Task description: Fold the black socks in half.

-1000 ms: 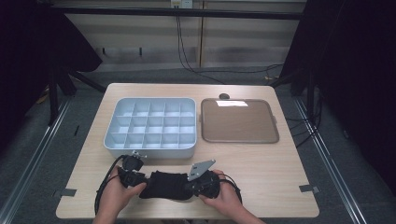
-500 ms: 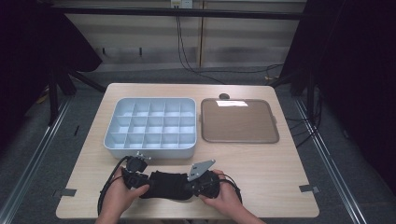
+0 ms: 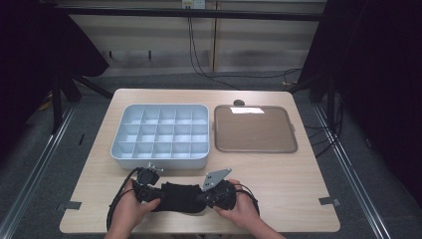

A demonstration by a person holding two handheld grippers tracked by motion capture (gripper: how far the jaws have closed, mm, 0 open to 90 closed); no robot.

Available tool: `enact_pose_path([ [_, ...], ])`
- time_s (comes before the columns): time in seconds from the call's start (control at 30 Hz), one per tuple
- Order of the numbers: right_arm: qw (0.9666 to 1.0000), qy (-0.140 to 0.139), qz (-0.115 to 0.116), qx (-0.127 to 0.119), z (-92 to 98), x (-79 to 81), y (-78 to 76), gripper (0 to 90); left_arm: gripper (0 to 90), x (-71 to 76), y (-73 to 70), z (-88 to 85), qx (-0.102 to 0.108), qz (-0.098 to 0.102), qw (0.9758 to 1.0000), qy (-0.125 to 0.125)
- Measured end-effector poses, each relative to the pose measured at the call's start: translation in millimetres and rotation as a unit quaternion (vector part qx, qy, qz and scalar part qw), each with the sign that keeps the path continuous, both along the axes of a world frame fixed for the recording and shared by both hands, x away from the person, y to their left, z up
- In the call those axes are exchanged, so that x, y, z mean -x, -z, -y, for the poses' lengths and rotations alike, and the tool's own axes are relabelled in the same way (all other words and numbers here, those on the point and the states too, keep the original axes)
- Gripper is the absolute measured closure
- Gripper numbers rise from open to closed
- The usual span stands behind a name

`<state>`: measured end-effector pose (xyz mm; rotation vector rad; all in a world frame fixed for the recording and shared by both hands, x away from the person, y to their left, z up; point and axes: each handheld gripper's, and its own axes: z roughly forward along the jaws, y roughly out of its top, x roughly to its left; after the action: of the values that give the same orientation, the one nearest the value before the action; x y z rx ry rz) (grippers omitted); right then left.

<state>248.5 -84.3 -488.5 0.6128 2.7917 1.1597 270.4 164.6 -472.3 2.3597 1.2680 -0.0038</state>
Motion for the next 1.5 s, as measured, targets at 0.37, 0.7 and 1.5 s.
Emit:
enact_pose_path([
  [0.37, 0.9995, 0.019, 0.007, -0.025, 12.1, -5.1, -16.9, 90.0, 76.9, -2.1, -0.7, -0.7, 0.01, -0.015, 0.9998, -0.002],
  [0.7, 0.9999, -0.014, 0.0, -0.002, -0.7, 2.7, -8.5, 90.0, 77.1, -3.2, -0.9, -0.5, 0.016, -0.013, 0.9997, -0.01],
  [1.5, 0.9996, -0.017, -0.019, 0.013, -4.6, 1.1, 3.4, 90.0, 79.7, -3.3, -22.8, 0.2, 0.017, 0.006, 0.9998, 0.003],
])
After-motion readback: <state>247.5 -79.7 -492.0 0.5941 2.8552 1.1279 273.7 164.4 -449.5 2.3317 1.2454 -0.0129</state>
